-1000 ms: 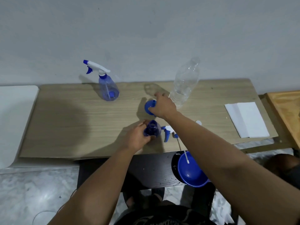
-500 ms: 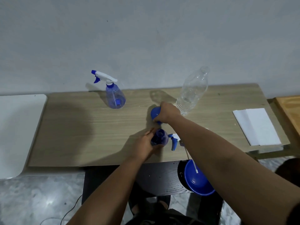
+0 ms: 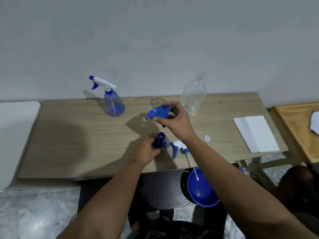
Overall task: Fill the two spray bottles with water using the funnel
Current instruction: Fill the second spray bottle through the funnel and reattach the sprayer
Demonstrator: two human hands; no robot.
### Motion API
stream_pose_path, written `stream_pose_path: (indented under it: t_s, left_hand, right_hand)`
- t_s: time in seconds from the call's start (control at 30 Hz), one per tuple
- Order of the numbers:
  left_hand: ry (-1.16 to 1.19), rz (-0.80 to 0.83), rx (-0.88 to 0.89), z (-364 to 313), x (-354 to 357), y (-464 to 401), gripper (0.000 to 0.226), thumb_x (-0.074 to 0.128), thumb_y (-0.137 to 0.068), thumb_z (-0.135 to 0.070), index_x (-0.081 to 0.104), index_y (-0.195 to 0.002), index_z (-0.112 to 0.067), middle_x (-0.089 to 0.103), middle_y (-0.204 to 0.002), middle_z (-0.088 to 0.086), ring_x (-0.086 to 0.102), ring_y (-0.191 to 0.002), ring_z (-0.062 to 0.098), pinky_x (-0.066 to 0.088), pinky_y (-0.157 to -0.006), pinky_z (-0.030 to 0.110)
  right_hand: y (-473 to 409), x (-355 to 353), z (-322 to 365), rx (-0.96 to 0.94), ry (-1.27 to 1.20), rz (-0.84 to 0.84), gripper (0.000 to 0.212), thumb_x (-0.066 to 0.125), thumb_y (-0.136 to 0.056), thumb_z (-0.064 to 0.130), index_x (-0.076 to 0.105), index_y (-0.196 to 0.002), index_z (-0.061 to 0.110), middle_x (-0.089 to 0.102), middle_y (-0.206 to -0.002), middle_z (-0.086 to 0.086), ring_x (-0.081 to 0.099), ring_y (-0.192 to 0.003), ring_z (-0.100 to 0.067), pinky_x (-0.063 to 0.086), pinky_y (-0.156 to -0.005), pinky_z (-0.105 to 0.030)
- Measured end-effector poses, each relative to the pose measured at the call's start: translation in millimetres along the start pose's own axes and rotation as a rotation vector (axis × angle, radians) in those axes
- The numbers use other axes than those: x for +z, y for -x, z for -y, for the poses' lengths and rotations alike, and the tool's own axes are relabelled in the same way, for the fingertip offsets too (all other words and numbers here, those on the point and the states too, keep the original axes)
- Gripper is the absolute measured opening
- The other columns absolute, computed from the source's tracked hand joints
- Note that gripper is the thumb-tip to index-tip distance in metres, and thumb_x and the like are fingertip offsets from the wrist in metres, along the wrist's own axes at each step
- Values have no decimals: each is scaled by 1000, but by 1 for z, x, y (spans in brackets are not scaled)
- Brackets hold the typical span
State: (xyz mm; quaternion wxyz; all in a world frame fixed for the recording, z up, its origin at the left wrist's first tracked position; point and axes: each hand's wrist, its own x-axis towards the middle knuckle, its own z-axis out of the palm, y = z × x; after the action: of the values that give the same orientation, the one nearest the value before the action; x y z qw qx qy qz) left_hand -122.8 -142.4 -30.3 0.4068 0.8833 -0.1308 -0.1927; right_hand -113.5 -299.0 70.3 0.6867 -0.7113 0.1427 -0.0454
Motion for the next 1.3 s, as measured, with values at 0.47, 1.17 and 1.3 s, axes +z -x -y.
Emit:
stream_pose_path:
  t_s: [0.47,1.17,1.3]
  left_hand:
    - [27,-20,-117,-12,-3,-5,23,76,-80,-24,70,-100,-15,73,-90,8,68,-84,28,55,-75,40]
    - [193,-60,-106,-49,-34,5,77,95,-63,-18,51,-126,-21,55,-108,-20,48,-84,-32,33,-69,-7]
    - [139,-58,-104,-54,-39,7,93,97,-60,-31,47,-138,-23,53,-124,-17,50,-111,-4,35,-73,-2]
  right_hand:
    - [44,-7,-52,-65,136,0,71,94,-64,9,51,-118,23,59,-126,1,63,-117,-26,58,-97,-46]
    - [-49,-87,-17,28,259,-335,131,99,-54,57,26,-160,34,41,-156,-3,43,-144,-19,42,-118,-41]
    - [-61,-78,-20,-5,257,-332,89,96,-62,53,52,-136,30,59,-138,7,56,-130,-18,51,-111,-46]
